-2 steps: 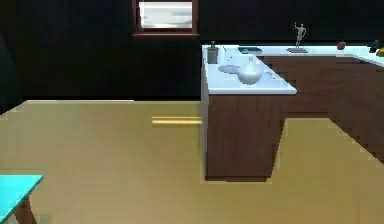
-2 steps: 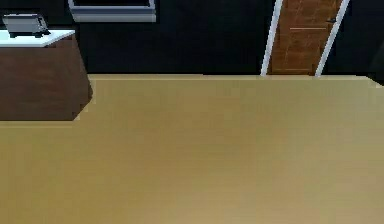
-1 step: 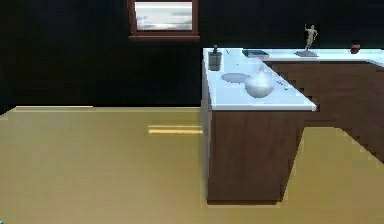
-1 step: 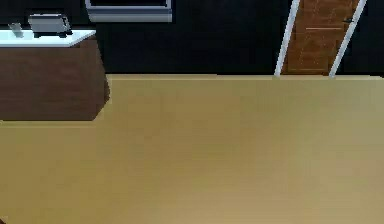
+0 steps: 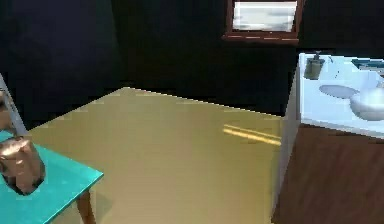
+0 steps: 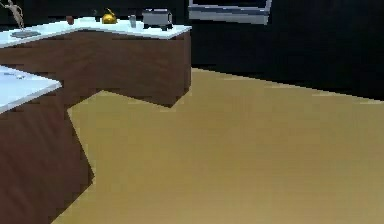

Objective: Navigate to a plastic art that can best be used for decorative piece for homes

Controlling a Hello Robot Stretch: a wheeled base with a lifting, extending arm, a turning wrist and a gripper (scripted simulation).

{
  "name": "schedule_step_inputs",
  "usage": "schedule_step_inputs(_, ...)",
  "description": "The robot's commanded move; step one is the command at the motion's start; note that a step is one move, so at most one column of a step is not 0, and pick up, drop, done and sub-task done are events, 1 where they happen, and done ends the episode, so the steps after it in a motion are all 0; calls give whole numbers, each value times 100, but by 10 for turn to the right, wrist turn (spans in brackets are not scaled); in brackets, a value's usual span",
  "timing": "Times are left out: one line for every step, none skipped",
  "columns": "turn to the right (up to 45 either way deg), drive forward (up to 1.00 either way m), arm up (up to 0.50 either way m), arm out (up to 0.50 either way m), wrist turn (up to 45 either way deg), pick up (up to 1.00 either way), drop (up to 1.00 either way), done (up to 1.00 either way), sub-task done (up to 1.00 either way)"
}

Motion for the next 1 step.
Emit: schedule_step_inputs(0,25,0,0,0,0,0,0,0)
